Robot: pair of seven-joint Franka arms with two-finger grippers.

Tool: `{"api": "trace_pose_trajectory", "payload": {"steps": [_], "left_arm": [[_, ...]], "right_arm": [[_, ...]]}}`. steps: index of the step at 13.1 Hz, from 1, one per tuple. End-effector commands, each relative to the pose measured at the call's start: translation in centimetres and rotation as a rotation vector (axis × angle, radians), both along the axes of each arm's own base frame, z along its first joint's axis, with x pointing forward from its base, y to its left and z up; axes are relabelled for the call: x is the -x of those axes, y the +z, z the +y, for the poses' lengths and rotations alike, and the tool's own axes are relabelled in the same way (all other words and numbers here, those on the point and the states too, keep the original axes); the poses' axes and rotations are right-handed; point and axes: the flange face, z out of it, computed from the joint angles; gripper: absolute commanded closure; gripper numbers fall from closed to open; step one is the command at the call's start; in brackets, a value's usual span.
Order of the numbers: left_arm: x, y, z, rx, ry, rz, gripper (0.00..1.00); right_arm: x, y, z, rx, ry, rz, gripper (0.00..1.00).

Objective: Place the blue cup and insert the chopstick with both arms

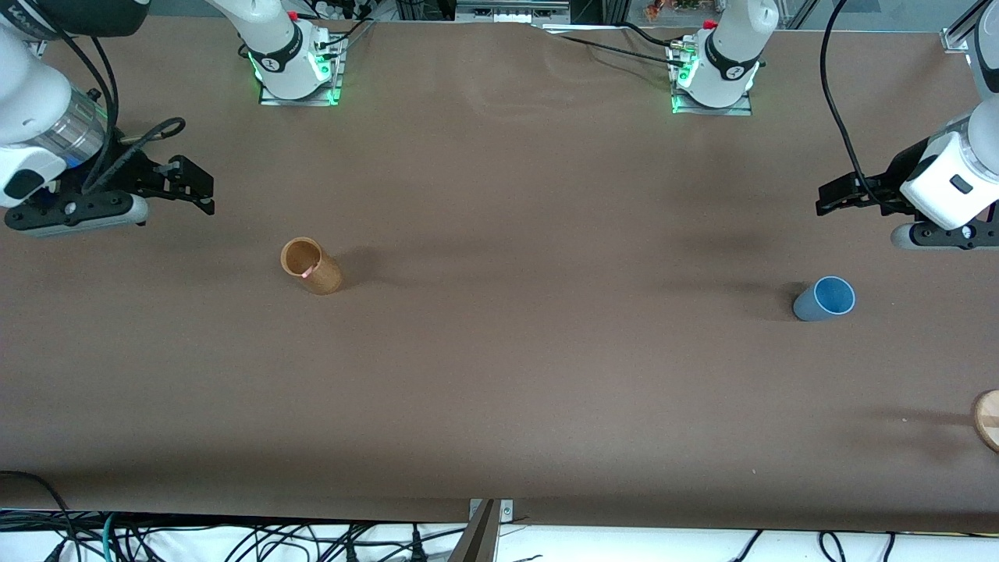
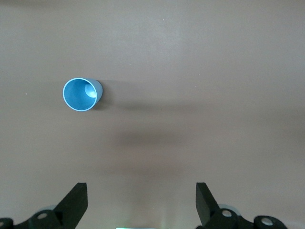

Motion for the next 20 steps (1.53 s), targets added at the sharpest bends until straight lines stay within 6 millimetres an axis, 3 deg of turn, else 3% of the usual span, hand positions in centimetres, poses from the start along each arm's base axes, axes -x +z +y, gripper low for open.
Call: {"api": "trace_pose_trajectory", "payload": {"steps": [1,3,9,12,14,17,19,20], "left_arm": [[-0.3,-0.1,0.2,0.028,-0.017,-0.005,0.0],[-0.3,-0.1,0.1,0.027,-0.017,-0.005,0.0],[-0.6,-0.8,0.1,0.026,-0.024,0.007,0.0],[-0.6,-0.8,0.0,0.028,-0.026,0.006,0.0],[-1.3,-2.5,-0.3,0.015,-0.031,0.029,0.0],[-2.0,-4.1,0.2,0.008,-0.022,0.047,0.0],[-3.0,-6.9,0.9,-0.015,-0.015,0.088,0.0],[-3.5,-7.8,2.2,-0.042,-0.005,0.084,0.0]], "right_arm": [[0.1,-1.1,0.1,-0.012,0.035,0.053,0.0],[-0.2,-3.4,1.3,-0.011,0.041,0.063,0.0],[-0.1,-13.4,6.3,-0.008,0.096,0.045,0.0],[-0.4,-19.0,7.2,-0.009,0.107,0.019,0.0],[-0.2,-22.3,7.5,-0.008,0.115,0.006,0.01],[-0.2,-24.7,7.9,0.004,0.125,0.027,0.08],[-0.4,-25.7,8.0,0.007,0.128,0.031,0.23],[-0.3,-25.8,8.3,0.008,0.133,0.032,0.3]]}}
